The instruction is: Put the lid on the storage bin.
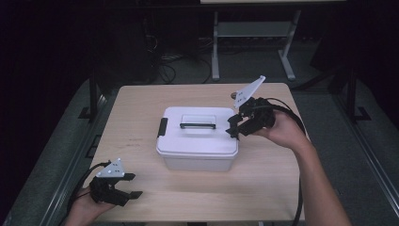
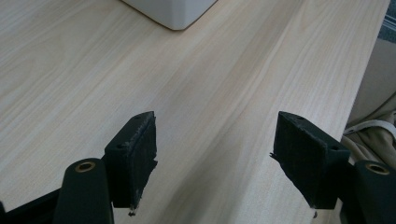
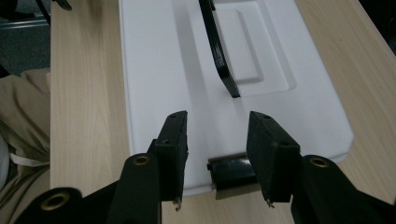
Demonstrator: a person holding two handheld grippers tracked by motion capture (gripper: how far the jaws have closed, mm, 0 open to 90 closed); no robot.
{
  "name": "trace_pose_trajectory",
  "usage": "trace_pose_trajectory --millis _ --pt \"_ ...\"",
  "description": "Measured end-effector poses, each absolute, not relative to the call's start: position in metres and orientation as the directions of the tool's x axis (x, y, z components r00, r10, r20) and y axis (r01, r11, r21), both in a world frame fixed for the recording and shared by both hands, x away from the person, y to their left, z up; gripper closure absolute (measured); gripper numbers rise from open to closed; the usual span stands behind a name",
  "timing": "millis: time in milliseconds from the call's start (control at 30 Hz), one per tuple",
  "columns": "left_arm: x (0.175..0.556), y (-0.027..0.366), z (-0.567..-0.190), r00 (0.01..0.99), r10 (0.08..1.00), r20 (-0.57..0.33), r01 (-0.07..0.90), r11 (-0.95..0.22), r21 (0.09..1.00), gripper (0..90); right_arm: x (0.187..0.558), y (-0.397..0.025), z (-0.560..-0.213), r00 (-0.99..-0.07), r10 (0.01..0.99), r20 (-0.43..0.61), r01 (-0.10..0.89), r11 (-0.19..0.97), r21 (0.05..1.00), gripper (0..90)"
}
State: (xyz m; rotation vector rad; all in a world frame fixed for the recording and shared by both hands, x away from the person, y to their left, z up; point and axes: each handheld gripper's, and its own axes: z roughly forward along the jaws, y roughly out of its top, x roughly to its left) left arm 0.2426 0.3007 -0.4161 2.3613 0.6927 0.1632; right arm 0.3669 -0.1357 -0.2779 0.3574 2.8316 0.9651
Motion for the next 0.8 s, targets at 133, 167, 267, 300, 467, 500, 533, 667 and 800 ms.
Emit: trace_pose_trajectory --millis 133,167,267,300,467,500,533,667,800 --pt "0.243 0.300 -0.417 0.853 0.518 -0.062 0.435 -0.642 0.631 29.9 0.364 -0.143 -0.281 -0.961 0.274 -0.044 0.189 0.764 0.617 57.5" --pt "0.243 0.299 -0.417 0.855 0.516 -0.059 0.433 -0.645 0.629 29.9 0.364 -0.144 -0.281 -0.960 0.277 -0.040 0.194 0.762 0.618 57.3" --pt "0.243 0.299 -0.417 0.854 0.517 -0.056 0.432 -0.646 0.630 29.8 0.362 -0.149 -0.283 -0.957 0.287 -0.040 0.202 0.760 0.618 56.7" --pt "0.243 0.299 -0.417 0.854 0.517 -0.056 0.432 -0.646 0.629 29.7 0.362 -0.150 -0.284 -0.957 0.289 -0.041 0.203 0.760 0.618 56.5" --pt "0.243 0.300 -0.418 0.850 0.523 -0.059 0.438 -0.642 0.629 29.7 0.360 -0.155 -0.286 -0.954 0.299 -0.037 0.214 0.759 0.615 55.7" --pt "0.243 0.300 -0.418 0.850 0.523 -0.058 0.438 -0.642 0.629 29.7 0.360 -0.156 -0.287 -0.953 0.302 -0.036 0.216 0.756 0.618 55.2" --pt "0.244 0.300 -0.418 0.850 0.523 -0.056 0.437 -0.643 0.629 29.6 0.359 -0.157 -0.287 -0.952 0.305 -0.036 0.219 0.756 0.617 55.0" --pt "0.244 0.300 -0.418 0.849 0.525 -0.057 0.439 -0.642 0.629 29.5 0.357 -0.162 -0.290 -0.948 0.317 -0.030 0.233 0.755 0.614 53.9" --pt "0.244 0.300 -0.418 0.849 0.525 -0.056 0.439 -0.642 0.629 29.5 0.355 -0.167 -0.292 -0.945 0.325 -0.030 0.239 0.751 0.615 53.6"
